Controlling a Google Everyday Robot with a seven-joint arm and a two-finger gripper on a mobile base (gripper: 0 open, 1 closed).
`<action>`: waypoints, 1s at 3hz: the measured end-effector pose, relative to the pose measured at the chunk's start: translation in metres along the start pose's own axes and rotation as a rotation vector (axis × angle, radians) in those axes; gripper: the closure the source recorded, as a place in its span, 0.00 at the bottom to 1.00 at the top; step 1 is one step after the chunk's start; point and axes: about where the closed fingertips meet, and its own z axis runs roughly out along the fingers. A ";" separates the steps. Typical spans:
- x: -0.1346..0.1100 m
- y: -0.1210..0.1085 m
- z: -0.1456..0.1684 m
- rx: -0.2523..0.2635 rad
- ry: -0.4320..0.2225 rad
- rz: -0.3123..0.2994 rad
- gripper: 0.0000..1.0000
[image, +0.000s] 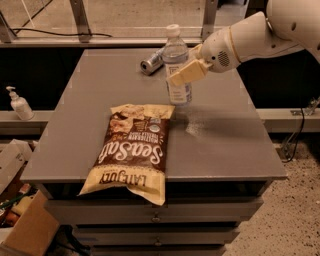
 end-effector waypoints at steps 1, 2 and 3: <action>0.017 0.005 0.000 -0.002 -0.002 -0.001 1.00; 0.031 0.011 0.001 -0.006 -0.020 -0.009 1.00; 0.043 0.015 0.001 -0.016 -0.023 -0.003 0.82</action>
Offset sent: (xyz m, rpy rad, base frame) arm -0.0225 -0.0237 -0.0393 0.0365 -0.0273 0.0117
